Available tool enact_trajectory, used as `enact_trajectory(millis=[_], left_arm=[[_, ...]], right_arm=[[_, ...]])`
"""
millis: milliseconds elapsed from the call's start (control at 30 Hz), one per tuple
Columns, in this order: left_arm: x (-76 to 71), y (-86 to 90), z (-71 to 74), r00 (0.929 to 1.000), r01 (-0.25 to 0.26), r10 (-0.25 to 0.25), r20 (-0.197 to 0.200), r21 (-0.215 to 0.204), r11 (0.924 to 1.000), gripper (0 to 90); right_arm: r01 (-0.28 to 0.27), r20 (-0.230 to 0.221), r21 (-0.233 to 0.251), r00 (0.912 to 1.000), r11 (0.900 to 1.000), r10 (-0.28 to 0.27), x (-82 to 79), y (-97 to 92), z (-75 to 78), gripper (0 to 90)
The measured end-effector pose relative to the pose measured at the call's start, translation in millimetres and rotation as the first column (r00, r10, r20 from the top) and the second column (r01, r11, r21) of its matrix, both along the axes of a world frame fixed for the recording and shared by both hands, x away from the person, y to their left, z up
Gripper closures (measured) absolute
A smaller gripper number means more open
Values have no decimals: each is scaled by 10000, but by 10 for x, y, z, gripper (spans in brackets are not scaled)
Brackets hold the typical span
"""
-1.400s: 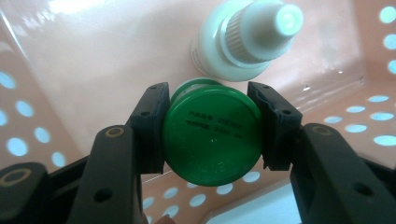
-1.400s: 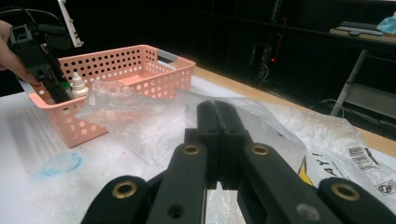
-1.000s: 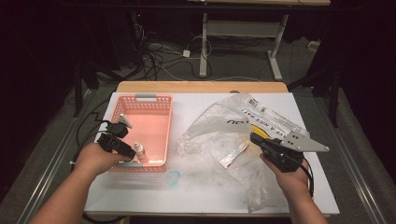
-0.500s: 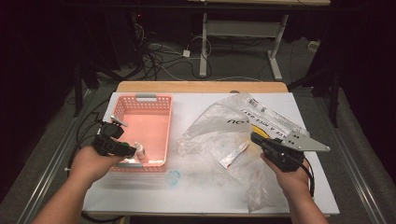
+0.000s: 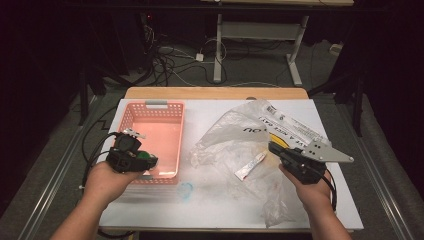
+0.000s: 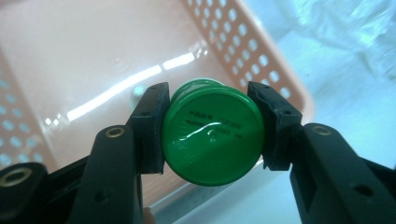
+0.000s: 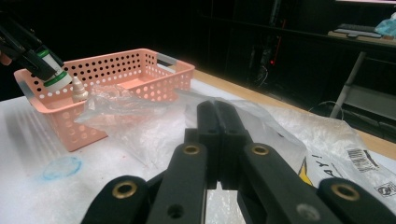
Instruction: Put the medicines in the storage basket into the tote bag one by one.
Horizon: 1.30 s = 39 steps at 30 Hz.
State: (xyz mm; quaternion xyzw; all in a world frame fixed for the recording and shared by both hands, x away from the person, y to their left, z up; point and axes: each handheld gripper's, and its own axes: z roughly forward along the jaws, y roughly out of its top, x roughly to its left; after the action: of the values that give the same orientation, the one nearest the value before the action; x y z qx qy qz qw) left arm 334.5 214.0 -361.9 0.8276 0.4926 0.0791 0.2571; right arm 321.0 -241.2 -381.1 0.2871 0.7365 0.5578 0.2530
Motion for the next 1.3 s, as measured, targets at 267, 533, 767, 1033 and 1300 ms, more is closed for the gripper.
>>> enact_trajectory(millis=[267,533,767,1033,1300], left_arm=[[-90,-181,-32,9963,489,-440,738,-656,9966,502],[-184,-426,-86,9889,1160,-1057,1044,-978,9884,503],[-292,-645,-78,9765,1795,-1630,1412,-1131,9772,502],[-337,-886,-68,9621,2338,-2103,1737,-1281,9638,503],[-317,-1141,-187,9526,2741,-2466,1785,-1507,9498,503]], right_arm=[[-29,31,-17,10000,10000,29,-1,8,3,900],[-69,51,20,10000,10000,69,2,19,5,900],[-75,13,16,10000,10000,75,7,40,-3,900],[-119,17,-24,9999,9999,119,10,45,-10,900],[-174,-34,-59,9998,9998,174,13,63,-22,900]])
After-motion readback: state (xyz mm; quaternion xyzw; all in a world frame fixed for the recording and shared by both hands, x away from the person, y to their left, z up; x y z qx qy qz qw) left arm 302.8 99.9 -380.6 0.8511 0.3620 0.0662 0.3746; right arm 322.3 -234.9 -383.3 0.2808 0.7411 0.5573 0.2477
